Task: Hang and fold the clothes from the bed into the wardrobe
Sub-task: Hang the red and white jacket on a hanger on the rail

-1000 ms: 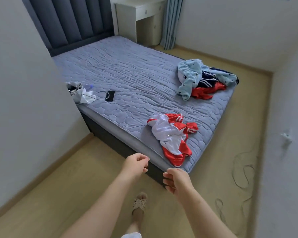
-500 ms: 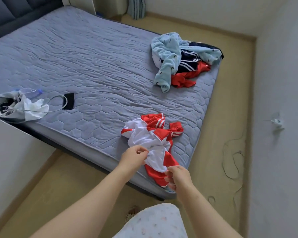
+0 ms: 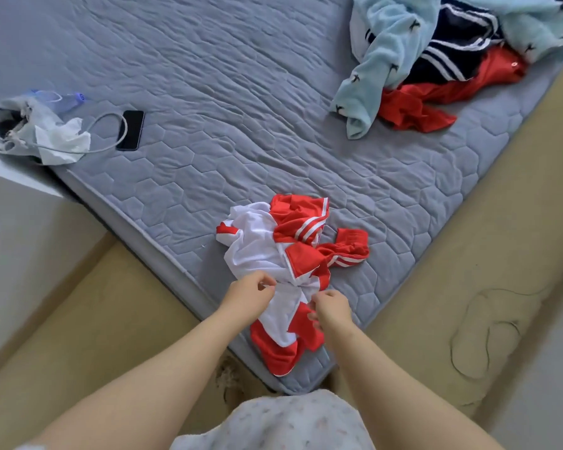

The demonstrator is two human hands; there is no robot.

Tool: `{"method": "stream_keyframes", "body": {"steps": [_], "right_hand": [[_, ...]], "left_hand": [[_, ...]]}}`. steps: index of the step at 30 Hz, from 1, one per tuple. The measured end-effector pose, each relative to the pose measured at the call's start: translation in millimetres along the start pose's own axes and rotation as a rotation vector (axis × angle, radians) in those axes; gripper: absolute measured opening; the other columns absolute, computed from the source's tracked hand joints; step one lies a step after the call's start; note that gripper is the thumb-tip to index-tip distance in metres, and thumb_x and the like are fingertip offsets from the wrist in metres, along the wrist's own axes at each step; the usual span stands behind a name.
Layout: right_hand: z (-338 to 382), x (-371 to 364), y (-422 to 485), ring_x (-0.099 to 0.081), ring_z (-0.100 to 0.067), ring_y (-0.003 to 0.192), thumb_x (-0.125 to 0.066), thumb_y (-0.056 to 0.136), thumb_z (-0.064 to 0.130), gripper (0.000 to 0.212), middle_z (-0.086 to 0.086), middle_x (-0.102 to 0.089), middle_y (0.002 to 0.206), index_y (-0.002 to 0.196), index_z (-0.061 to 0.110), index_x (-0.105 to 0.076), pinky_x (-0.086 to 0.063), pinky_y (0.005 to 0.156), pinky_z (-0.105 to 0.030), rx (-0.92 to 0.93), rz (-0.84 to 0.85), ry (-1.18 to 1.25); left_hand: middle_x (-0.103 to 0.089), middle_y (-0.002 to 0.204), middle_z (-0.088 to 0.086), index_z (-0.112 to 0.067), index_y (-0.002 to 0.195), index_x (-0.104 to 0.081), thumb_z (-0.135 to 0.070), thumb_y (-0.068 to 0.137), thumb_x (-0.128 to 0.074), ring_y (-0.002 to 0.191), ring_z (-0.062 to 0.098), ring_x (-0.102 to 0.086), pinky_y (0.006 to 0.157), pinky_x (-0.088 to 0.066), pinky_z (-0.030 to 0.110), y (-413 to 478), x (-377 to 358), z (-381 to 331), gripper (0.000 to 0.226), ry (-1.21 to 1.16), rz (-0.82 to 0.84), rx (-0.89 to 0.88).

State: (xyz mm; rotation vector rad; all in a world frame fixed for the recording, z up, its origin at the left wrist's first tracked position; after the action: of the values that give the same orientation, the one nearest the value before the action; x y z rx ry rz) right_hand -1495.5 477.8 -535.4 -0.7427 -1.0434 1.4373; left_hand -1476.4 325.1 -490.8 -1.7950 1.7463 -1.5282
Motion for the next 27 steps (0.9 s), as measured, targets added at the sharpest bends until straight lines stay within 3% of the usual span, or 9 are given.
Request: {"method": "stream_keyframes", "body": {"steps": [4,8,11,13,16,23,25,27], "right_hand": [[6,7,52,-0.030,-0.015,0.049,-0.041,0.086,0.001,0.025,-0.008,-0.041,0.062,0.064,0.014,-0.038,-0.022,0.045,-0.025,-0.037,0.048,0.014],[1,32,90,-0.037,-0.014,0.050,-0.043,0.086,0.002,0.024,-0.004,-0.046,0.061,0.065,0.014,-0.043,-0.026,0.044,-0.022,-0.065,0.036,-0.006],[-15,53,112,-0.040,-0.016,0.056,-0.043,0.086,0.004,0.024,-0.004,-0.048,0.067,0.065,0.016,-0.043,-0.028,0.050,-0.023,-0.099,0.017,-0.064],[-28,66,120,-0.042,-0.017,0.055,-0.044,0.087,0.004,0.023,-0.004,-0.049,0.067,0.067,0.015,-0.043,-0.029,0.050,-0.024,-0.144,-0.011,-0.087],[-42,78,125,-0.045,-0.016,0.051,-0.044,0.089,0.006,0.022,-0.004,-0.051,0.066,0.069,0.015,-0.045,-0.030,0.047,-0.023,-0.192,-0.029,-0.106],[-53,75,117,-0.039,-0.013,0.047,-0.041,0.090,0.003,0.023,-0.004,-0.048,0.064,0.070,0.014,-0.042,-0.026,0.043,-0.022,-0.239,-0.015,-0.063],[-49,67,110,-0.042,-0.014,0.051,-0.041,0.090,0.003,0.022,-0.004,-0.050,0.067,0.071,0.014,-0.044,-0.028,0.045,-0.021,-0.221,0.017,-0.083],[-43,59,101,-0.044,-0.015,0.053,-0.041,0.091,0.005,0.023,-0.003,-0.052,0.069,0.071,0.015,-0.046,-0.030,0.047,-0.022,-0.174,0.062,-0.140]], "left_hand": [[-0.063,0.087,-0.005,-0.024,0.101,-0.060,-0.021,0.090,-0.046,0.079,0.013,-0.056,0.065,-0.043,0.025,46,-31,-19,0.018,0.196,0.007,-0.034],[-0.052,0.126,0.003,-0.018,0.121,-0.055,-0.018,0.087,-0.051,0.115,0.022,-0.050,0.094,-0.044,0.038,91,-73,-48,0.034,0.422,-0.060,-0.207],[-0.036,0.142,-0.001,-0.019,0.133,-0.042,-0.024,0.085,-0.054,0.131,0.020,-0.033,0.100,-0.037,0.038,118,-103,-64,0.050,0.717,-0.049,-0.404],[-0.030,0.146,-0.002,-0.020,0.136,-0.038,-0.027,0.087,-0.052,0.137,0.018,-0.022,0.101,-0.031,0.039,133,-116,-64,0.050,0.859,-0.024,-0.442],[-0.030,0.146,-0.002,-0.024,0.137,-0.037,-0.028,0.090,-0.050,0.140,0.018,-0.016,0.105,-0.025,0.044,145,-126,-50,0.049,0.947,0.028,-0.349],[-0.055,0.120,0.000,-0.027,0.123,-0.049,-0.014,0.094,-0.042,0.116,0.024,-0.046,0.094,-0.031,0.038,132,-120,-27,0.032,0.967,-0.174,-0.167],[-0.059,0.112,0.000,-0.022,0.113,-0.055,-0.012,0.092,-0.043,0.109,0.024,-0.052,0.089,-0.031,0.036,128,-115,-24,0.026,0.892,-0.192,-0.086],[-0.061,0.107,0.000,-0.020,0.107,-0.054,-0.023,0.092,-0.046,0.103,0.025,-0.057,0.086,-0.031,0.036,123,-107,-18,0.017,0.724,-0.200,-0.018]]}}
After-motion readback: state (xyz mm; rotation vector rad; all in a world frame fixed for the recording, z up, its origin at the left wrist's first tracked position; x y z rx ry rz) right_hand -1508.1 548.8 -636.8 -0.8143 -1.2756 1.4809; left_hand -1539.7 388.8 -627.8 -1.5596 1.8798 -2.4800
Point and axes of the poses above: each hand's wrist, its own y-axis towards the middle knuckle, its own x-axis out of the back of the hand, z = x × y, the point moved 2 cm from there along y, towards the middle knuckle
